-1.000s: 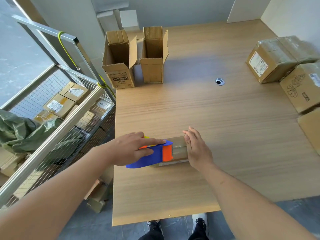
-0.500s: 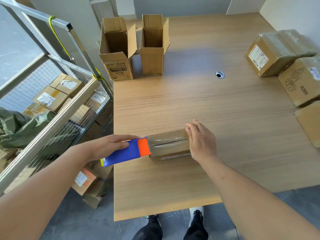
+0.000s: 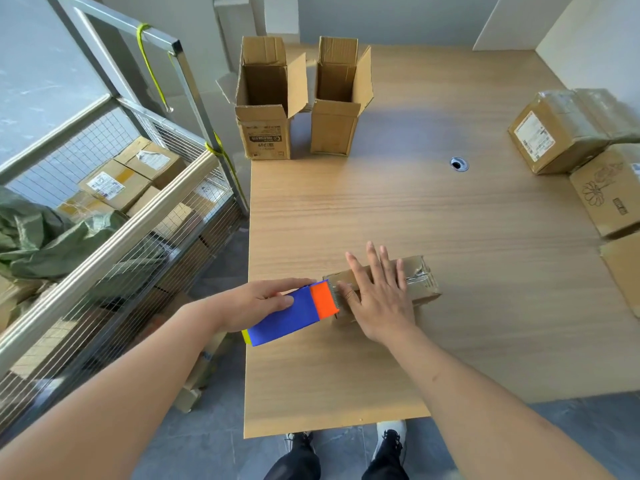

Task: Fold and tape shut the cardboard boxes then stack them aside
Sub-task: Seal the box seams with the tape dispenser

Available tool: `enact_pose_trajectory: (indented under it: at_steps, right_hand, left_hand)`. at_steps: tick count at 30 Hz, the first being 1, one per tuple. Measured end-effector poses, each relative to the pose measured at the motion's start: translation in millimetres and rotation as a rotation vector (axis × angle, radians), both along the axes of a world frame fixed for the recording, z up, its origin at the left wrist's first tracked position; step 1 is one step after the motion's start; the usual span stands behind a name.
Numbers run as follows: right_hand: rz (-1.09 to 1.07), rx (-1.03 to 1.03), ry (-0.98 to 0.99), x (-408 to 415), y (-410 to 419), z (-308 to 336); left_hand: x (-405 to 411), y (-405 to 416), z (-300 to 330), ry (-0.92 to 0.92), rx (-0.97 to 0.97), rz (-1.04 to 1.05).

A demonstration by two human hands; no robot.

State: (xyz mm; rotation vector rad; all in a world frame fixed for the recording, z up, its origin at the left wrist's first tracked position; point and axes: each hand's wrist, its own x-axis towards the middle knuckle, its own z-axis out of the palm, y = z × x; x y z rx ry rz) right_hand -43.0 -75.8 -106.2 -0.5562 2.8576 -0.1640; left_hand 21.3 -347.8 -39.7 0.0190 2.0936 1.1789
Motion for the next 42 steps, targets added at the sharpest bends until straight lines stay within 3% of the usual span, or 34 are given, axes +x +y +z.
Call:
enact_pose_trajectory:
  at_steps: [8,19,32,42]
  right_hand:
    - [0.01,0.042,-0.05,-2.5,-1.1,4.4]
    - [0.008,0.046,-0.078,-2.9,-1.5,9.8]
    - [-0.035,0.078,-0.15,-3.2,-10.7,17.2]
    - [-0.415,0.128,-0.232,25.7,-59.8,30.3]
  left_hand:
    - [6.6,-12.7,0.0,0.142,0.044,-0.116]
    - [5.4,-47.3,-7.9,0.047,-0.019,-0.171]
    - [-9.9,-16.0,-40.1,0.061,-0.113,-0.113]
    - [1.0,-38.4,-34.7,0.068,-0.153,-0.012]
